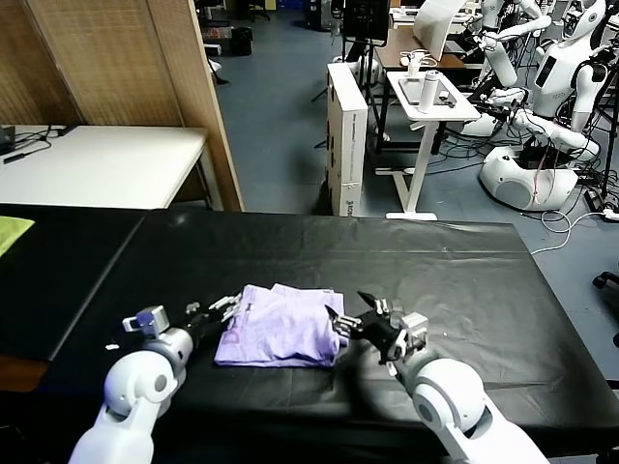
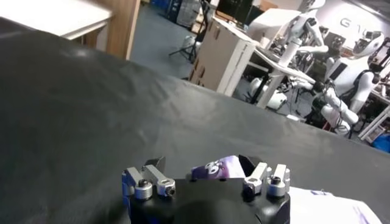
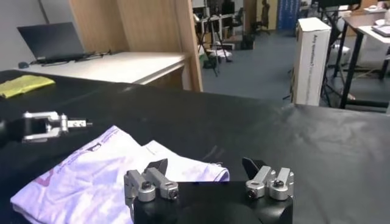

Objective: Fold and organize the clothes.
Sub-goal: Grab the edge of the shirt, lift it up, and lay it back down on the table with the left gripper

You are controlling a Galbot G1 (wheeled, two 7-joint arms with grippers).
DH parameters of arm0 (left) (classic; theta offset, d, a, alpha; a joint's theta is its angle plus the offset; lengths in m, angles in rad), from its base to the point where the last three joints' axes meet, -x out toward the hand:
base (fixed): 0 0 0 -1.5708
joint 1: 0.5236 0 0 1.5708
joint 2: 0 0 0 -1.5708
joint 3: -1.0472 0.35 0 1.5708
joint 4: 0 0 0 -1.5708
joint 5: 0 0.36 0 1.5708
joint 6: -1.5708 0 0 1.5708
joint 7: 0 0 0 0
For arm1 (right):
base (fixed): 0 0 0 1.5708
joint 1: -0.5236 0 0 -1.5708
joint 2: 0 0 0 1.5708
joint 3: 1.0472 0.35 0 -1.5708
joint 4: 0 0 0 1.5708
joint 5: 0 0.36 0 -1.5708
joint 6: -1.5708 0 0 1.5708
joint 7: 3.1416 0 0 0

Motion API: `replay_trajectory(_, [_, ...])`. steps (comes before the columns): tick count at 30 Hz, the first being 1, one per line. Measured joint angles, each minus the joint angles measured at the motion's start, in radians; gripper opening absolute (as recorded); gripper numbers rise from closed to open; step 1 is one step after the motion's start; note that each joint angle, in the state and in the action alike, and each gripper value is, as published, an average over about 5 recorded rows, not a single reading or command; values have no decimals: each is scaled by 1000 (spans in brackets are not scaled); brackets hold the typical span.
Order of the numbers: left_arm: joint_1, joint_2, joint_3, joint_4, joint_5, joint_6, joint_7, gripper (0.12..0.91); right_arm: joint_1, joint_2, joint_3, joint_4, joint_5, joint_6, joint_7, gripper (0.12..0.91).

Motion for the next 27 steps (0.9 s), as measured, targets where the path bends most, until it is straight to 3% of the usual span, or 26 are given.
replay_trajectory(4, [-4, -9, 20, 12, 72, -28, 16, 907, -1, 1, 8, -1, 2, 0, 0, 907])
replay_trajectory(11, [-25, -24, 73, 57, 307, -132, 28, 907, -12, -1, 24, 2, 4, 0, -1, 907])
replay_trajectory(14, [-24, -27, 87, 67, 372, -146, 27, 907, -15, -4, 32, 5, 8, 0, -1, 907])
replay_trajectory(22, [5, -25, 89, 41, 480, -191, 24, 907, -22, -3, 49, 12, 19, 0, 0, 907])
replay_trajectory(27, [29, -34, 57, -8, 391, -201, 29, 907, -40, -12, 69, 23, 47, -3, 2, 907])
